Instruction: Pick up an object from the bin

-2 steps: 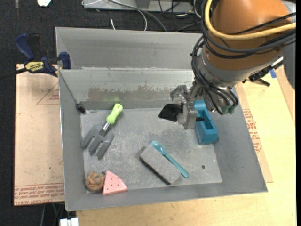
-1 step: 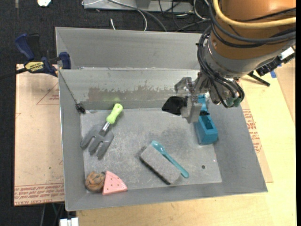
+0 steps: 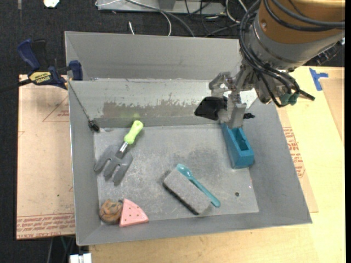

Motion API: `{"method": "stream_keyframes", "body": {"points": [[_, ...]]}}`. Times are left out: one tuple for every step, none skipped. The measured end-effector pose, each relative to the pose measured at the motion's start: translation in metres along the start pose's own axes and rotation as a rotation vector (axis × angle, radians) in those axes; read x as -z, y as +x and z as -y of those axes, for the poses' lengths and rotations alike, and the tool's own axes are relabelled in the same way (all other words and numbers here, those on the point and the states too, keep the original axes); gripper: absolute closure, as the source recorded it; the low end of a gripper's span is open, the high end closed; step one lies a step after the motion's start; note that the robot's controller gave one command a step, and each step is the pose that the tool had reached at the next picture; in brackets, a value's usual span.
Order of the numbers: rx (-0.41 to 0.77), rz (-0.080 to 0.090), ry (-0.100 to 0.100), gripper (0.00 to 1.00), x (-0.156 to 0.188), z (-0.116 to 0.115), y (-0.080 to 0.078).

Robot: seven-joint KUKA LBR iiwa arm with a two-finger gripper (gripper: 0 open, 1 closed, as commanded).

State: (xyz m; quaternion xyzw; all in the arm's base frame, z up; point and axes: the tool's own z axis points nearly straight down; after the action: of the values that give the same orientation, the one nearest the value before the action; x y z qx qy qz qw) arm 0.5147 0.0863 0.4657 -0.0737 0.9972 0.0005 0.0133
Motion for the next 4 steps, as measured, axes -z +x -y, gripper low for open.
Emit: {"method": "stream_keyframes", "body": {"points": [[-0.068,-0.003,0.0,0.0,0.031,0.004,-0.001],[0.097,0.006,0.0,0.0,-0.02,-0.039,-0.01],[0.134,0.006,0.0,0.0,-0.048,-0.048,-0.003],[0.229,0.006,-0.001,0.0,-0.11,-0.046,0.006]]}}
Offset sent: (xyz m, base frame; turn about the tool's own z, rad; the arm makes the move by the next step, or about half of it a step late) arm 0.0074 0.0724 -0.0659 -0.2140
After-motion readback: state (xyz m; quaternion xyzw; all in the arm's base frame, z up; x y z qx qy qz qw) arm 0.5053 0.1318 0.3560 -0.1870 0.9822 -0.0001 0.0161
